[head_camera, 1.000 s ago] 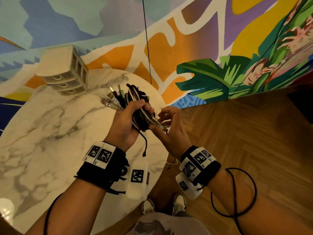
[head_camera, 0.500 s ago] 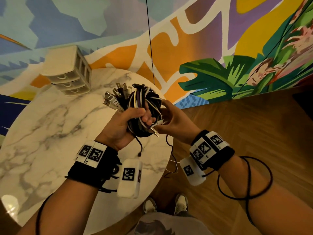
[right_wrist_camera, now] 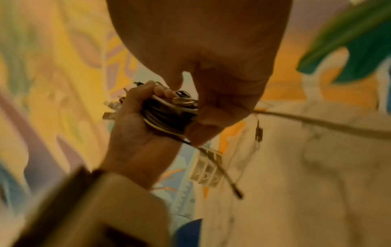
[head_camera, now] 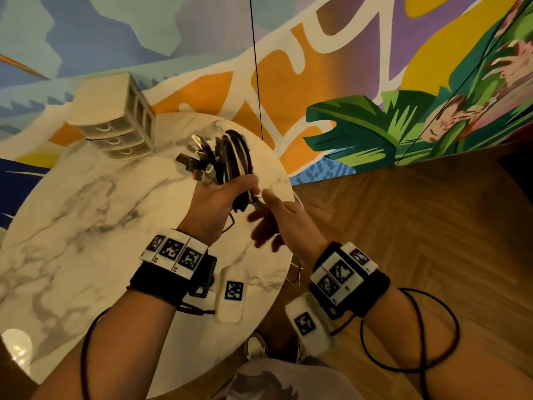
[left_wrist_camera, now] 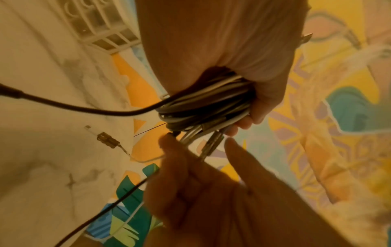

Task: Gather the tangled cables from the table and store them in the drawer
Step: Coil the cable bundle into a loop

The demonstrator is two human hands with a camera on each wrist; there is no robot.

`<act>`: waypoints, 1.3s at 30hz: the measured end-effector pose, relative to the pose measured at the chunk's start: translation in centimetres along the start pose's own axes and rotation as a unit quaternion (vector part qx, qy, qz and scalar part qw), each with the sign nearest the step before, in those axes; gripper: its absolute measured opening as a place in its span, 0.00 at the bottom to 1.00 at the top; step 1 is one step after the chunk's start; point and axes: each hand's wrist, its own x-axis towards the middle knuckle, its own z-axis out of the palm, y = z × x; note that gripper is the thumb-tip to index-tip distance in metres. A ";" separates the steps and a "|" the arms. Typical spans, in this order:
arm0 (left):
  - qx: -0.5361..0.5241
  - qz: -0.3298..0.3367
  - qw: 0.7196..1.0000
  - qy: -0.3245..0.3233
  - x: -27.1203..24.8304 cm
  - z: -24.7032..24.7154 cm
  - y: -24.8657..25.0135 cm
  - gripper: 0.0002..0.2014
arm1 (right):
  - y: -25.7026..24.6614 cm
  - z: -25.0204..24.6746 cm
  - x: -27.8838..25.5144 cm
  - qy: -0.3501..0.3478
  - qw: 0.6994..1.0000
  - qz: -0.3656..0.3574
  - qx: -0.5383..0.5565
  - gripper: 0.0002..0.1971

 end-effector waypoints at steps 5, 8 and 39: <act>0.042 -0.021 0.999 0.009 0.0 0.5 -0.5 0.12 | -1.5 1.3 0.9 0.007 0.972 0.109 0.207 0.20; 0.047 -0.021 0.999 0.011 -0.2 0.0 -0.3 0.13 | -1.1 2.0 0.9 0.049 0.970 0.083 0.222 0.13; -0.053 -0.097 0.991 -0.073 -0.1 -1.9 1.2 0.07 | -2.1 -0.8 2.5 0.001 0.860 -0.295 -0.415 0.14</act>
